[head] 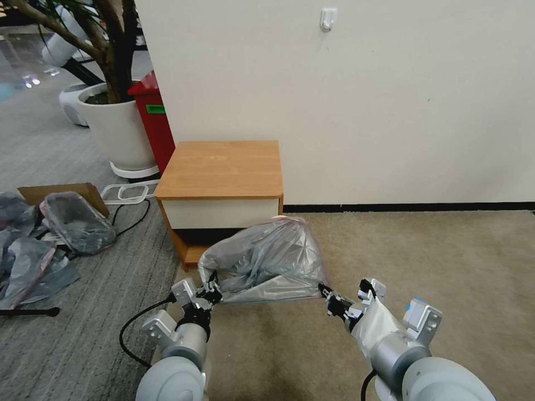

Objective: Pick up the garbage bag from the table and place it over the trash can.

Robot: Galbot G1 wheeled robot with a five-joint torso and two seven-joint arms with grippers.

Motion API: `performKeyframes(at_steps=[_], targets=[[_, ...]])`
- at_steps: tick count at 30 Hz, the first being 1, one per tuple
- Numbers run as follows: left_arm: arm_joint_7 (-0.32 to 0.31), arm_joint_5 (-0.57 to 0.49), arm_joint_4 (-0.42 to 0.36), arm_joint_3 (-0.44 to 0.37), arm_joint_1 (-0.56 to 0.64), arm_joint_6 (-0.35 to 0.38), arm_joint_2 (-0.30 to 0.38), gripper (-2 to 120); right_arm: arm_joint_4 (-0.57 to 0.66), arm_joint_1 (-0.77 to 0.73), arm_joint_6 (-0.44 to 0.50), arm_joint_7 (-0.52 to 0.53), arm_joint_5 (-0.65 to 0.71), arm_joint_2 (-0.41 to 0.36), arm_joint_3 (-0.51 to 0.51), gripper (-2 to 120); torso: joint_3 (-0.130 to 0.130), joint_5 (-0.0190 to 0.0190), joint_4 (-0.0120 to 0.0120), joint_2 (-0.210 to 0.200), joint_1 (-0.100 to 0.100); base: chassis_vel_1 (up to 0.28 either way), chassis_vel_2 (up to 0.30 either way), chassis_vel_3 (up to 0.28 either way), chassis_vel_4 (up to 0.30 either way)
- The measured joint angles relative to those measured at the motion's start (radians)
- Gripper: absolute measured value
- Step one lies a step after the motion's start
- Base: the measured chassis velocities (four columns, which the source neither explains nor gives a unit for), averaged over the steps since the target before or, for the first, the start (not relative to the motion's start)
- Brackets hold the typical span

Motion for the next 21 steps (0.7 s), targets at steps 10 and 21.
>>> performKeyframes(at_steps=[10,21], targets=[[0.082,-0.066,-0.02,-0.042,0.022,0.104,0.009,3,-0.035,0.049,-0.001,-0.07,-0.026,-0.004,0.049,0,0.0,0.0,0.0,0.0,0.0,0.0,0.0,0.0,0.0],[0.063,-0.069,-0.013,-0.054,0.014,0.139,0.005,3,-0.029,0.031,-0.032,-0.115,-0.106,-0.003,0.073,3,0.0,0.0,0.0,0.0,0.0,0.0,0.0,0.0,0.0]])
